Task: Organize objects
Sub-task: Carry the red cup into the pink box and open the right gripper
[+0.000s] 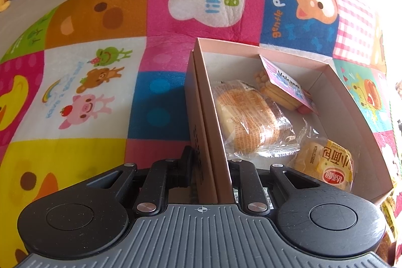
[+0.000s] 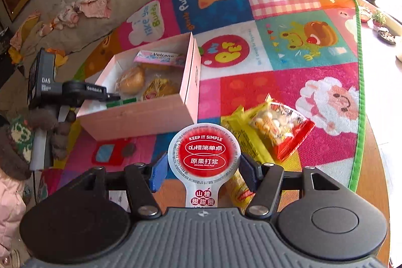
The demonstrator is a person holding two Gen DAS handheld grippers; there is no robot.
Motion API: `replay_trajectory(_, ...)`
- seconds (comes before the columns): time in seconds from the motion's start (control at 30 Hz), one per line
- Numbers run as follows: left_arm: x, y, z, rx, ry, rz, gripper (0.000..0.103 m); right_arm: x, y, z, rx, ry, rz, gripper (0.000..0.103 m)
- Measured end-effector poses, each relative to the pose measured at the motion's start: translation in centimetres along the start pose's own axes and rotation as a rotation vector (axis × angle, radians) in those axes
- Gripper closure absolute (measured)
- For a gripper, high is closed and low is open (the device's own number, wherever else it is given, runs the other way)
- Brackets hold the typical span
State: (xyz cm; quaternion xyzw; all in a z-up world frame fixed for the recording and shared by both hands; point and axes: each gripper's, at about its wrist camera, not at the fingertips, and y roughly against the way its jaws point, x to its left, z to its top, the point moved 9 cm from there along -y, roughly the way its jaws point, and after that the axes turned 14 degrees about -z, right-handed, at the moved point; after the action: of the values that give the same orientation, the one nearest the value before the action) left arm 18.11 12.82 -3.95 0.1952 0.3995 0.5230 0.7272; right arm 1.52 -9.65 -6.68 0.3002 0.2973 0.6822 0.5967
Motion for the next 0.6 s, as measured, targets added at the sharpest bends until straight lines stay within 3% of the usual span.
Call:
replay_trajectory(0.1,0.0,0.0,0.0,0.000,-0.004,0.000,0.082,1.1,-1.1,-2.1,0.034,0.032,-0.023,0.042)
replay_trajectory(0.3,-0.1,0.0,0.0,0.001,-0.002,0.002,0.082,1.1,-2.2,-2.1,0.027,0.032,-0.036,0.040)
replay_trajectory(0.4,-0.1,0.0,0.0,0.001,0.000,0.002,0.082,0.3,-1.9,-1.4,-0.006,0.010,-0.037,0.028)
replay_trajectory(0.5,-0.1,0.0,0.0,0.002,0.000,0.002,0.082,-1.4,-1.8,-0.5,-0.060,0.001,-0.118,0.028)
replay_trajectory(0.6,-0.1,0.0,0.0,0.003,0.001,0.003,0.082,-2.8,-1.2,0.0,-0.081,-0.039,-0.103,0.028)
